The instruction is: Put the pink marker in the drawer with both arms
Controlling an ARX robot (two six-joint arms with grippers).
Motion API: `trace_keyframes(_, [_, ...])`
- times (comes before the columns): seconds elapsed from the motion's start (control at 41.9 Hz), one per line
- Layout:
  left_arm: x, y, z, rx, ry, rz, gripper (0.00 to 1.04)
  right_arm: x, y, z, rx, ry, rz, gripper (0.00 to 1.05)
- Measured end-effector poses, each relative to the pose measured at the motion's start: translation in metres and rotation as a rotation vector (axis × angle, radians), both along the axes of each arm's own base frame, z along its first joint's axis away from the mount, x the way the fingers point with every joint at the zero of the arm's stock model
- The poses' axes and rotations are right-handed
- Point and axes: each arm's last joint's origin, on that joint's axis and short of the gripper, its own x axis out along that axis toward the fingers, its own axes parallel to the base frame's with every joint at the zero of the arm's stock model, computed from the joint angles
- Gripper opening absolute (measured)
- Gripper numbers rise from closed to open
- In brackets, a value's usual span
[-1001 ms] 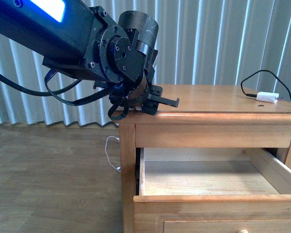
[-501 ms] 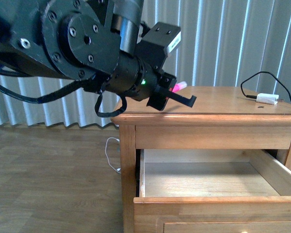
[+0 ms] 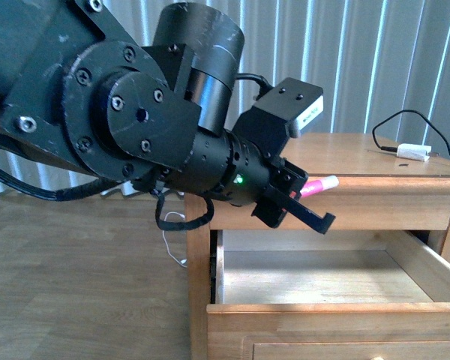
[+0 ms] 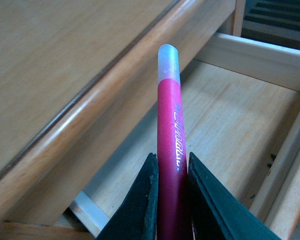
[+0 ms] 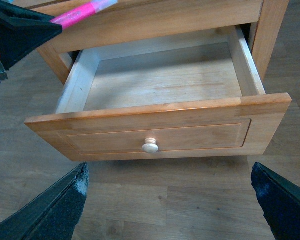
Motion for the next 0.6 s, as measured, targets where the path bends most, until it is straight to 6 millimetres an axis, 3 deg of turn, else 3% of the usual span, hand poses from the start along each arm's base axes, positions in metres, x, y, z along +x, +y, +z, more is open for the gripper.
trace_keyframes(0.334, [0.011,-0.019,-0.063,0.112,0.099,0.000,0.14,0.000,0.000,0.000,0.000,0.000,0.000,0.96])
trace_keyframes(0.548, [0.018,-0.022,-0.070,0.125,0.088,0.039,0.15,0.000,0.000,0.000,0.000,0.000,0.000,0.96])
trace_keyframes(0.596, [0.018,-0.022,-0.070,0.125,0.087,0.039,0.22,0.000,0.000,0.000,0.000,0.000,0.000,0.96])
